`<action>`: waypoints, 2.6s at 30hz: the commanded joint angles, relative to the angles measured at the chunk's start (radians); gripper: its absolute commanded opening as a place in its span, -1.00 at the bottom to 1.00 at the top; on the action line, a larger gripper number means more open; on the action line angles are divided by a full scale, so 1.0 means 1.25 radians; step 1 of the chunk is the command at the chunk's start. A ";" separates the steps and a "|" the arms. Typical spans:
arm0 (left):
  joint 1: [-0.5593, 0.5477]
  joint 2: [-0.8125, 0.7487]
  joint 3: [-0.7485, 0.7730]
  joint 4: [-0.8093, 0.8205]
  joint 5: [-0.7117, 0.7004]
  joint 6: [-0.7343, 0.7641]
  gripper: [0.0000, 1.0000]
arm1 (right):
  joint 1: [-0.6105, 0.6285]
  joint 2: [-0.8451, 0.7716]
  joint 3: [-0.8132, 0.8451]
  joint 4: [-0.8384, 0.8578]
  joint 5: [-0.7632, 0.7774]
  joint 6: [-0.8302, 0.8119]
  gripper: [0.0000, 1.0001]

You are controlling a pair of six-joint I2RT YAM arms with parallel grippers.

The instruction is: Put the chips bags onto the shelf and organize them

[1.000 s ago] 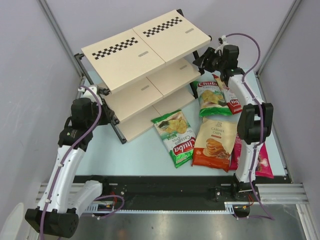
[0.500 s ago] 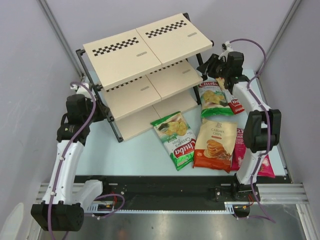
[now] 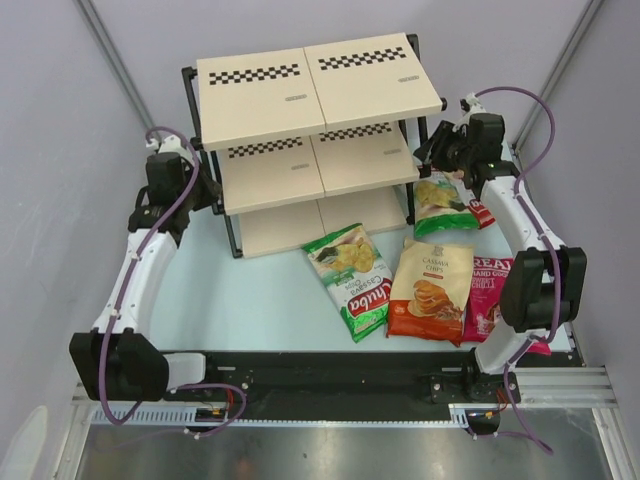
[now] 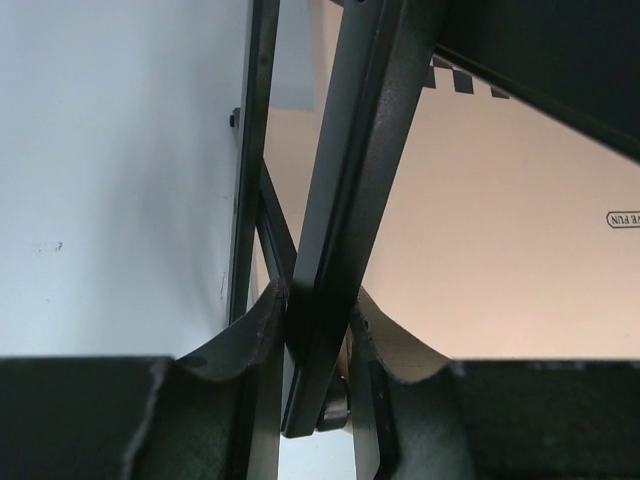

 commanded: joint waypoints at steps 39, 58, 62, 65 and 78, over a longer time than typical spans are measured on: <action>-0.116 0.175 0.354 -0.260 -0.175 -0.095 0.79 | 0.019 -0.103 -0.067 -0.125 -0.097 0.120 0.40; -0.150 -0.182 0.002 -0.316 -0.094 -0.174 0.74 | -0.056 -0.265 -0.067 -0.328 0.035 0.041 0.47; -0.191 -0.148 -0.072 -0.243 0.073 -0.154 0.82 | 0.001 -0.285 -0.068 -0.484 0.049 -0.008 0.46; -0.218 -0.138 -0.159 -0.165 0.148 -0.199 0.87 | 0.083 -0.330 -0.103 -0.560 0.091 -0.042 0.47; -0.314 -0.129 -0.453 0.107 0.278 -0.387 0.89 | 0.253 -0.588 -0.368 -0.644 0.004 0.058 0.36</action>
